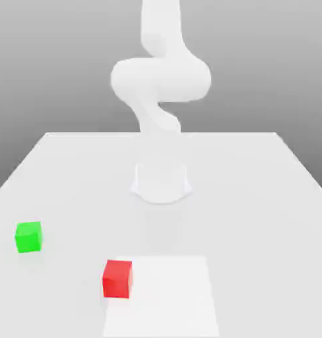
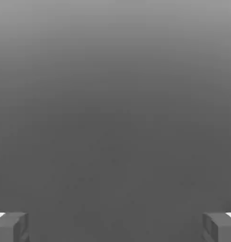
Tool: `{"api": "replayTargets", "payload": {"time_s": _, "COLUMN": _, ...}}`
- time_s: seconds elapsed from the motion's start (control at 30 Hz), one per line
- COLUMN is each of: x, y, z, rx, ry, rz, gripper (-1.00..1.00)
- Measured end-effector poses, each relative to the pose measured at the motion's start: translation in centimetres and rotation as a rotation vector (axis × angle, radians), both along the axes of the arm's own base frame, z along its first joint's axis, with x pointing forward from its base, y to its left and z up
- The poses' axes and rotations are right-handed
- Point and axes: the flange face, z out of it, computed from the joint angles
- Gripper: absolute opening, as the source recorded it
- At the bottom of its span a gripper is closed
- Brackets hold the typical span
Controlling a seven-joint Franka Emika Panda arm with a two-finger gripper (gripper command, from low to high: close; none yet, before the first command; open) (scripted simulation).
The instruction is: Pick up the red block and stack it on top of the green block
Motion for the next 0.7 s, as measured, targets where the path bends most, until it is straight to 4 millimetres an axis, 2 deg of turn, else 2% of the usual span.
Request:
{"api": "replayTargets", "payload": {"time_s": 0.07, "x": 2.5, "y": -0.8, "z": -4.6, "rx": -0.008, "ry": 0.075, "rz": -0.010, "gripper": 0.00}}
{"api": "replayTargets", "payload": {"time_s": 0.17, "x": 5.1, "y": -2.1, "z": -11.3, "rx": -0.014, "ry": 0.180, "rz": -0.023, "gripper": 0.00}}
{"api": "replayTargets", "payload": {"time_s": 0.33, "x": 6.9, "y": -4.3, "z": -22.7, "rx": -0.012, "ry": 0.352, "rz": -0.040, "gripper": 0.00}}
{"api": "replayTargets", "payload": {"time_s": 0.5, "x": 5.7, "y": -6.2, "z": -33.8, "rx": 0.004, "ry": 0.523, "rz": -0.052, "gripper": 0.00}}
{"api": "replayTargets", "payload": {"time_s": 0.63, "x": 2.8, "y": -7.5, "z": -42.0, "rx": 0.030, "ry": 0.658, "rz": -0.061, "gripper": 0.00}}
{"api": "replayTargets", "payload": {"time_s": 0.7, "x": 1.7, "y": -7.6, "z": -45.1, "rx": 0.039, "ry": 0.700, "rz": -0.061, "gripper": 0.00}}
